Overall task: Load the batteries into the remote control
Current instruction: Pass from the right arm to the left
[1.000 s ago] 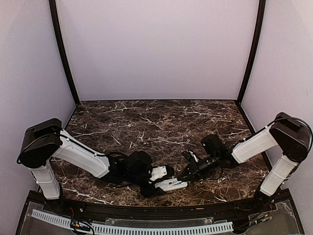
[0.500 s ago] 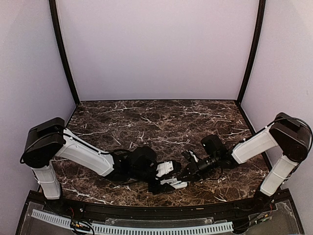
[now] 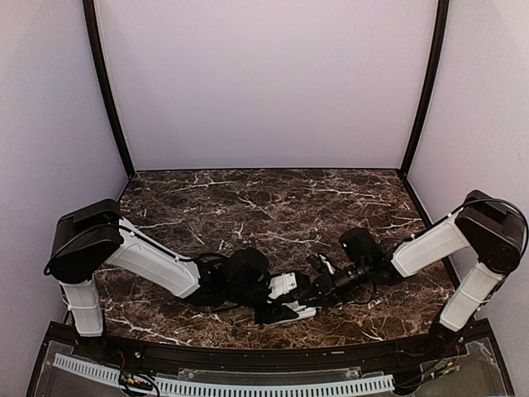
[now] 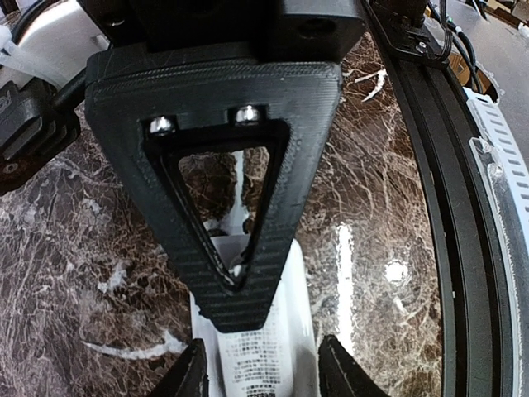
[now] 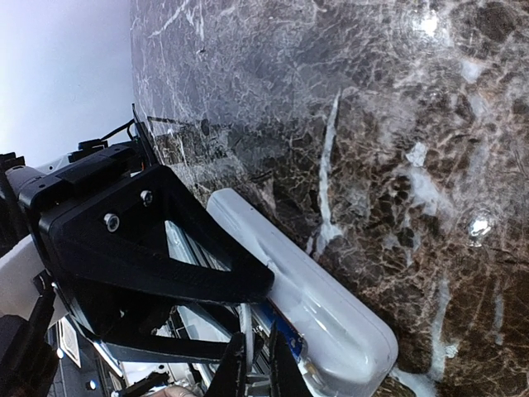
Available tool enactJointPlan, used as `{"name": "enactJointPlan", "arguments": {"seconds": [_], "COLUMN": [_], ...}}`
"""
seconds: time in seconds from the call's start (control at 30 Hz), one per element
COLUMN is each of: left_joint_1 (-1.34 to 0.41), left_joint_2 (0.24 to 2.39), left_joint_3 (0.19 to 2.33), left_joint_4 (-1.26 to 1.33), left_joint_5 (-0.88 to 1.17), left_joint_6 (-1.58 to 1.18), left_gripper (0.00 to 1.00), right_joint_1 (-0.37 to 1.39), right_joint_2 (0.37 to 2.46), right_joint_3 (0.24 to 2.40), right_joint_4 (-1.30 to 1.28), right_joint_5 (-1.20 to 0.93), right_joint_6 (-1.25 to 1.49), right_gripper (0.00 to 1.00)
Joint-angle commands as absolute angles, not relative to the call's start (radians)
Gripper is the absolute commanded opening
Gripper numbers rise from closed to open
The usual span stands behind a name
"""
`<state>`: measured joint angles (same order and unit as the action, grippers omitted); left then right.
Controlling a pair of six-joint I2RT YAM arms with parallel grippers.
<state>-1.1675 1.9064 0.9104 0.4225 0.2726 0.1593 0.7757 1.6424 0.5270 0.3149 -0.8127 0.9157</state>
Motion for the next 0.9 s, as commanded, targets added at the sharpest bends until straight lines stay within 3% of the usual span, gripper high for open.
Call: {"name": "enactJointPlan", "arguments": {"seconds": [0.0, 0.37, 0.73, 0.87], "left_joint_1": [-1.164, -1.163, -1.163, -1.163], "left_joint_2": [1.913, 1.921, 1.924, 1.92], "left_joint_3": [0.931, 0.931, 0.932, 0.93], "left_joint_4": [0.439, 0.44, 0.416, 0.386], "left_joint_5": [0.272, 0.29, 0.303, 0.31], "left_joint_6": [0.182, 0.177, 0.191, 0.194], "left_gripper": [0.43, 0.28, 0.2, 0.16], "right_joint_1": [0.795, 0.796, 0.796, 0.796], "right_joint_2": [1.666, 1.669, 1.658, 1.632], "right_joint_3": [0.514, 0.514, 0.512, 0.515], "right_joint_4": [0.302, 0.314, 0.31, 0.285], "right_joint_5": [-0.752, -0.753, -0.749, -0.745], "right_joint_6": [0.908, 0.911, 0.914, 0.91], "right_gripper": [0.07, 0.07, 0.07, 0.12]}}
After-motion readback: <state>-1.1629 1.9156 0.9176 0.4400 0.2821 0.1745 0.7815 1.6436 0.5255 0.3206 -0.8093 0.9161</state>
